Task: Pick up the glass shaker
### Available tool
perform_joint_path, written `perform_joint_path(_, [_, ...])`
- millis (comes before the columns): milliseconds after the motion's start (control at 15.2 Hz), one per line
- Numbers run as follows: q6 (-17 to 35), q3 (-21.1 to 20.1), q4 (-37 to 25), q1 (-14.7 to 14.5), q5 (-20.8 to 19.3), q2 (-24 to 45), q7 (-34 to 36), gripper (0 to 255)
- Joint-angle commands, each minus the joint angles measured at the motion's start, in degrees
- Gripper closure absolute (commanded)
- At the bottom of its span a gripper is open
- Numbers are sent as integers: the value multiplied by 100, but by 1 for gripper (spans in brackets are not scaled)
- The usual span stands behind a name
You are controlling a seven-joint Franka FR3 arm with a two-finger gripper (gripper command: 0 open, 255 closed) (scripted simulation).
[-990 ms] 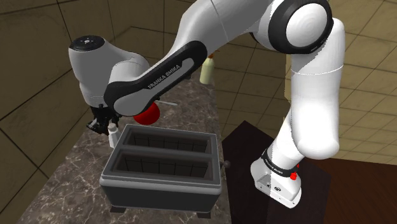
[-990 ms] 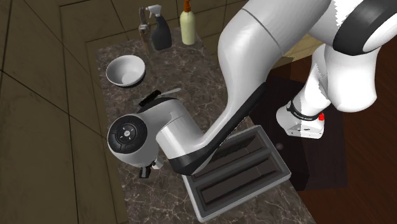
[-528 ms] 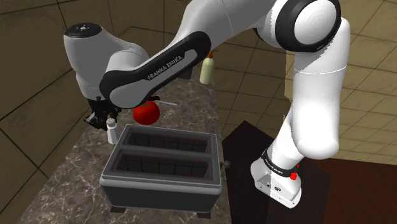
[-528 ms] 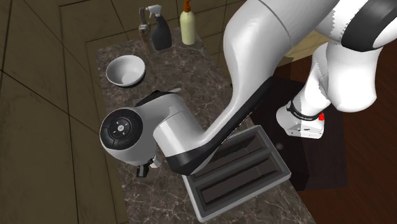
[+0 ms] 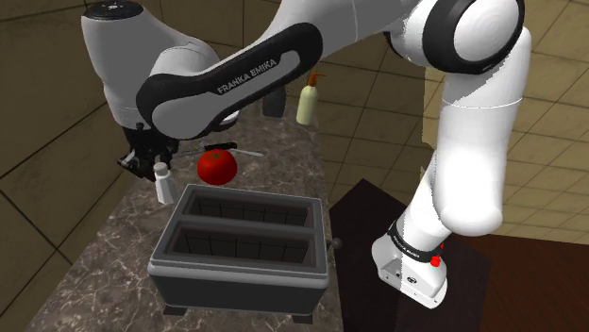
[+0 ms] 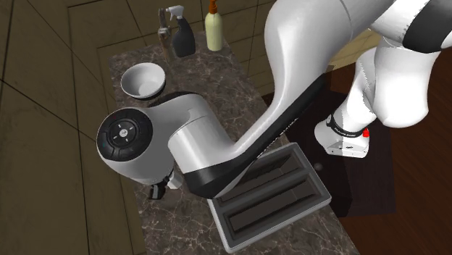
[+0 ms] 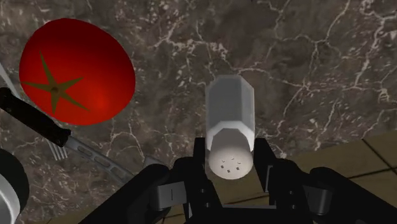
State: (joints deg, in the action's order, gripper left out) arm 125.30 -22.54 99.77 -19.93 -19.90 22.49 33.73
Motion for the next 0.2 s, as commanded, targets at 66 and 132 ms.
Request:
perform_joint_path(66, [-128, -22, -60, 17, 55, -77, -53, 255])
perform_joint_path(132, [-129, -22, -61, 17, 55, -77, -53, 255])
